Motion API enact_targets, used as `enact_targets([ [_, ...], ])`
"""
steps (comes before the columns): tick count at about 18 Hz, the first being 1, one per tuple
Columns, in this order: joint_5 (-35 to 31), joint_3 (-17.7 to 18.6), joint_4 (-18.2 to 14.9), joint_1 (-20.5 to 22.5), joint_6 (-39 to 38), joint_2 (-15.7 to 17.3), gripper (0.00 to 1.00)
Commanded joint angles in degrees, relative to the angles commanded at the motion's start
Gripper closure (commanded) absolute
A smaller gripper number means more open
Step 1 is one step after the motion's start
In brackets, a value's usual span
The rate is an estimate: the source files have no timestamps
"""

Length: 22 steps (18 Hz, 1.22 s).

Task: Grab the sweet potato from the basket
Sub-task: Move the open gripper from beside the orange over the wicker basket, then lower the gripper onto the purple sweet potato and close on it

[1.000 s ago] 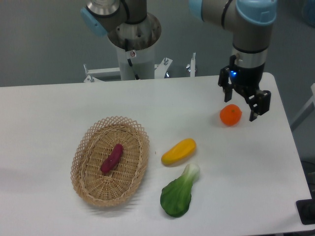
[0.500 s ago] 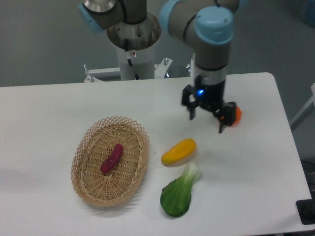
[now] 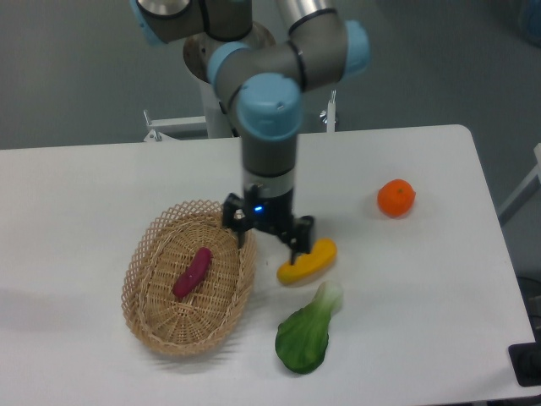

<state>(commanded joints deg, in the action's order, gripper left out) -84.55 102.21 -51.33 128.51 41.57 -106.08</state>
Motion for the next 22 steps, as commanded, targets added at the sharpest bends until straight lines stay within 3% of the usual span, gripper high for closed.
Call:
enact_targets([
  [2,0.0,2.0,0.8,-1.3,0.5,-0.2,0.00],
  [8,-0.3,2.6,4.9,-4.8,0.6,-5.5,0.00],
  [22,-2.3,3.1,5.6,-7.0,0.4,-8.5,0.00],
])
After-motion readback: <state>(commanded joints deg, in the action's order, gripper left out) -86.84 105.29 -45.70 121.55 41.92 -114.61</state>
